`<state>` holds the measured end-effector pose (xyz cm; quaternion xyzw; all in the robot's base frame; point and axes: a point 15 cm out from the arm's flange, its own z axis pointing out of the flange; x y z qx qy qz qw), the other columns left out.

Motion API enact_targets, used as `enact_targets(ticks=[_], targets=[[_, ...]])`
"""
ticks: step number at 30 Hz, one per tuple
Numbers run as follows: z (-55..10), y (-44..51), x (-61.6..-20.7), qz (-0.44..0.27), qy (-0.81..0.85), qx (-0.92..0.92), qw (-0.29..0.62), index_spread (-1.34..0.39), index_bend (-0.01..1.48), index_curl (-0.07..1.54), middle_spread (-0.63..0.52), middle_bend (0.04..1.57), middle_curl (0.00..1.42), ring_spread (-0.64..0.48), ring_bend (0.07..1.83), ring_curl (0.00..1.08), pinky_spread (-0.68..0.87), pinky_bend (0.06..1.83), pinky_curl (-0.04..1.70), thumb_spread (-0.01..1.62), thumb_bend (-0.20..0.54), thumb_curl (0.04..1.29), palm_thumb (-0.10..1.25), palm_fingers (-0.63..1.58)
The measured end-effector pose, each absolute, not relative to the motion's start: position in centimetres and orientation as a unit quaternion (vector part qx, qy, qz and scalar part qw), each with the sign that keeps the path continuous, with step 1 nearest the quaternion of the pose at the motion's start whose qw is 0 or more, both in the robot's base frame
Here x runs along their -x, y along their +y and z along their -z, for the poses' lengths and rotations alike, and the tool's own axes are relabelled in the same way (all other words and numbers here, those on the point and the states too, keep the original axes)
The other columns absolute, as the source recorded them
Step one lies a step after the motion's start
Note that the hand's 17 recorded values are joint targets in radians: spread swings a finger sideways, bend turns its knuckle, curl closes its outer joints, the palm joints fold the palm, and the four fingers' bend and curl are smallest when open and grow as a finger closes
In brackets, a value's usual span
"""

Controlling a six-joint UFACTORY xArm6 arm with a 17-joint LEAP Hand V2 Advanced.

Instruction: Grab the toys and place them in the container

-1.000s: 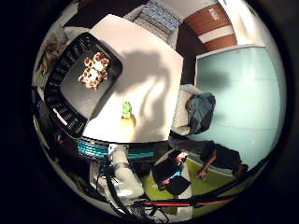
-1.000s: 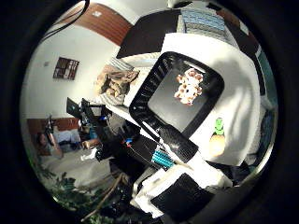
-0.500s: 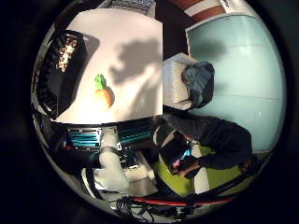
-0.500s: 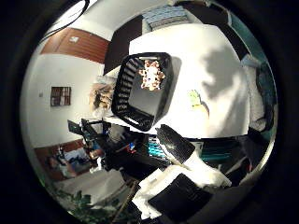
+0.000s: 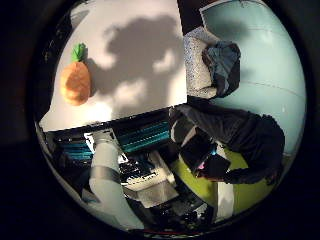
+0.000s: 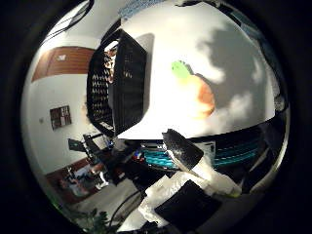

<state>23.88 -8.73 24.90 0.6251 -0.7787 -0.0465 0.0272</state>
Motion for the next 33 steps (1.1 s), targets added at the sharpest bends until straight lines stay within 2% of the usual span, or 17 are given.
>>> enact_targets(ticks=[18, 23, 25, 27, 29, 30, 32, 33], targets=[[-15.9, -8.0, -23.3, 0.087, -0.797, -0.597, 0.027, -0.23, 0.16, 0.29, 0.10, 0.20, 0.32, 0.23, 0.36, 0.25, 0.51, 0.46, 0.29, 1.14, -0.021, 0.34, 0.56, 0.26], [-14.9, -6.6, -23.8, 0.098, -0.792, -0.602, 0.032, -0.21, 0.15, 0.28, 0.04, 0.26, 0.34, 0.17, 0.48, 0.27, 0.47, 0.48, 0.28, 1.13, -0.022, 0.33, 0.55, 0.42], [-14.6, -6.1, -23.8, 0.103, -0.788, -0.606, 0.037, -0.22, 0.16, 0.28, -0.02, 0.30, 0.36, 0.10, 0.55, 0.28, 0.39, 0.48, 0.27, 1.13, -0.020, 0.33, 0.56, 0.51], [-14.2, -5.7, -23.8, 0.108, -0.785, -0.609, 0.042, -0.25, 0.18, 0.28, -0.10, 0.38, 0.39, -0.02, 0.65, 0.30, 0.25, 0.50, 0.26, 1.13, -0.020, 0.34, 0.57, 0.63], [-14.2, -5.6, -24.0, 0.110, -0.783, -0.611, 0.046, -0.26, 0.18, 0.29, -0.12, 0.39, 0.39, -0.05, 0.68, 0.31, 0.21, 0.50, 0.26, 1.13, -0.020, 0.34, 0.57, 0.65], [-14.1, -5.5, -24.1, 0.111, -0.782, -0.611, 0.046, -0.36, 0.19, 0.31, -0.23, 0.55, 0.47, -0.25, 0.84, 0.37, -0.25, 0.75, 0.30, 1.12, -0.017, 0.34, 0.59, 1.10], [-14.2, -5.4, -24.3, 0.110, -0.780, -0.614, 0.047, -0.42, 0.31, 0.39, -0.27, 0.67, 0.54, -0.30, 0.92, 0.42, -0.43, 0.86, 0.35, 1.11, -0.011, 0.35, 0.63, 1.24], [-14.3, -5.3, -24.4, 0.109, -0.778, -0.617, 0.046, -0.43, 0.39, 0.43, -0.26, 0.74, 0.57, -0.30, 0.96, 0.44, -0.45, 0.89, 0.37, 1.11, -0.011, 0.35, 0.65, 1.31]])
